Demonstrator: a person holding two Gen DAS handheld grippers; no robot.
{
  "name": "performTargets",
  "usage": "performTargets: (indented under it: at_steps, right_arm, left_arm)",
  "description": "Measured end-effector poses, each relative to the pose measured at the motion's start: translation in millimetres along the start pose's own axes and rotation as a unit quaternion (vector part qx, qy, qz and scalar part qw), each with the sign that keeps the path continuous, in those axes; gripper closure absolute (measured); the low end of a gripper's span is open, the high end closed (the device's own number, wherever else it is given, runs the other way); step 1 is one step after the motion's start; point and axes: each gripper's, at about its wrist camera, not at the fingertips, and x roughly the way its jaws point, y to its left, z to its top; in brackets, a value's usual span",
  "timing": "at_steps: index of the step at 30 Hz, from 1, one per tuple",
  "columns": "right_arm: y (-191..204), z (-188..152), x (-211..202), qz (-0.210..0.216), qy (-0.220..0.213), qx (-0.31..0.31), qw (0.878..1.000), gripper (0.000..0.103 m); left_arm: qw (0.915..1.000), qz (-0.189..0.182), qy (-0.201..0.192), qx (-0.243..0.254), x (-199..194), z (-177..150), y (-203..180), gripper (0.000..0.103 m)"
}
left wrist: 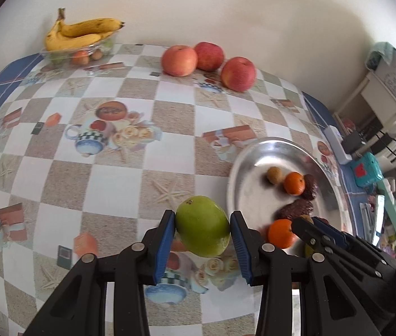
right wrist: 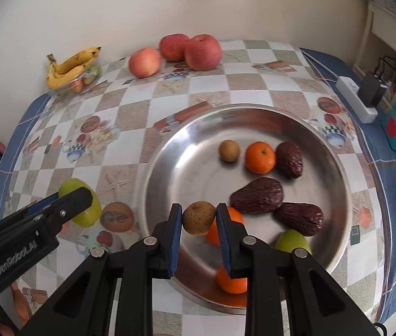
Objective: Organize fruits
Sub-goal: 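Carry the brown fruit and green pear into the steel bowl and open both grippers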
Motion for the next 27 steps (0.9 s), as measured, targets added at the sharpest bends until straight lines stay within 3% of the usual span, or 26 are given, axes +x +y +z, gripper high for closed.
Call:
performTargets:
  at_steps: [11,16,24,27]
  right_arm:
    - [-45,2,-3,-0.025,-0.007,0.075,0.997,0.077]
    - [-55,2,-5,-0.032,-0.014,0.088,0.995,0.077]
    - [-58,2,-4,-0.030,-0.013,0.095,0.995,0.076]
    - [-58,1,-4,-0.030,-0.013,0.095,0.995,0.070]
  left_arm:
    - [0.9954,-0.066,0.011,0.069,5,-9,-50,0.060]
    - [0.9939,-0.065,0.016,0.088,8,-12,-59,0.060]
    - [0.9945,-0.079,0.017,0.066,9,-10,-51,0.058]
    - [0.9954,-0.068,0.024,0.064,12,-10,-48,0.058]
